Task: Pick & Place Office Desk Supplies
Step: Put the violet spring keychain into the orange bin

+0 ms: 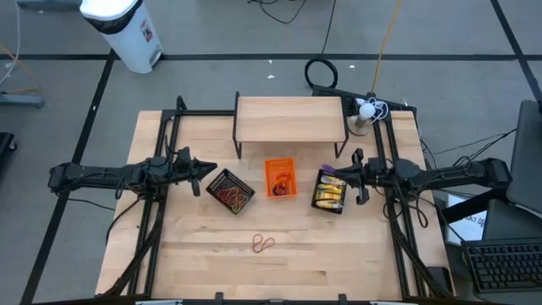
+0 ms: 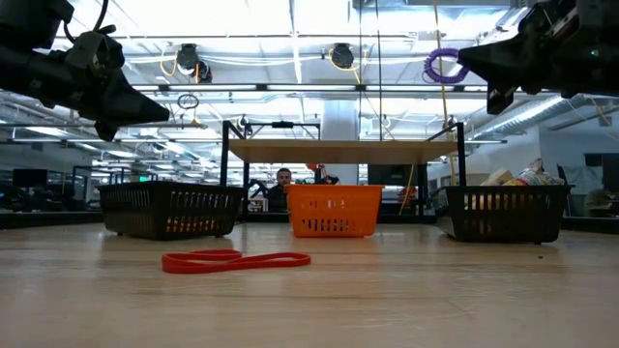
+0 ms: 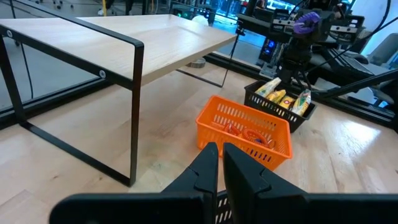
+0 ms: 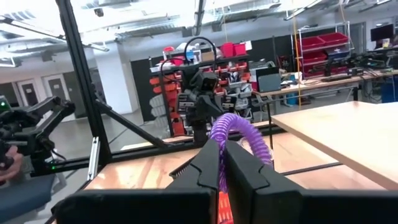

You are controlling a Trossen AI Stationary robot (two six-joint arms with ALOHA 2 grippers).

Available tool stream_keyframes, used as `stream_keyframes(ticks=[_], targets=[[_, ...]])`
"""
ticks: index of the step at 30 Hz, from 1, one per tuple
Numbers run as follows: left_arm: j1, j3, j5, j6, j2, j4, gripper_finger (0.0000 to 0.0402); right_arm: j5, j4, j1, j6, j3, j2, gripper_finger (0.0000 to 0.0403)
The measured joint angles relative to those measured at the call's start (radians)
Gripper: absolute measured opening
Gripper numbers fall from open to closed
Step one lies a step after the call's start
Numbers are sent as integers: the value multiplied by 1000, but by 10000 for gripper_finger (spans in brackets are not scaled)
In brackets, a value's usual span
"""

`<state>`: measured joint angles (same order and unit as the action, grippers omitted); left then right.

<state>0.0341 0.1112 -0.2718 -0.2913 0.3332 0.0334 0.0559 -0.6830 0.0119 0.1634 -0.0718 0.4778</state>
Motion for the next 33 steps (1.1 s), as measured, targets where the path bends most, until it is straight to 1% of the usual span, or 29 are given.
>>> stream_keyframes(ticks=[7, 11, 15, 33], targets=[[0, 0, 0, 0, 0, 0, 24, 5, 2, -3, 8, 5, 0, 0], [0, 0, 0, 2, 0, -6, 24, 49, 2, -3, 34, 6, 0, 0], [0, 0, 0, 28, 0, -6, 24, 49, 2, -2, 42, 6, 0, 1], [0, 0, 0, 53, 0, -7, 24, 54, 7, -2, 53, 8, 5, 1]])
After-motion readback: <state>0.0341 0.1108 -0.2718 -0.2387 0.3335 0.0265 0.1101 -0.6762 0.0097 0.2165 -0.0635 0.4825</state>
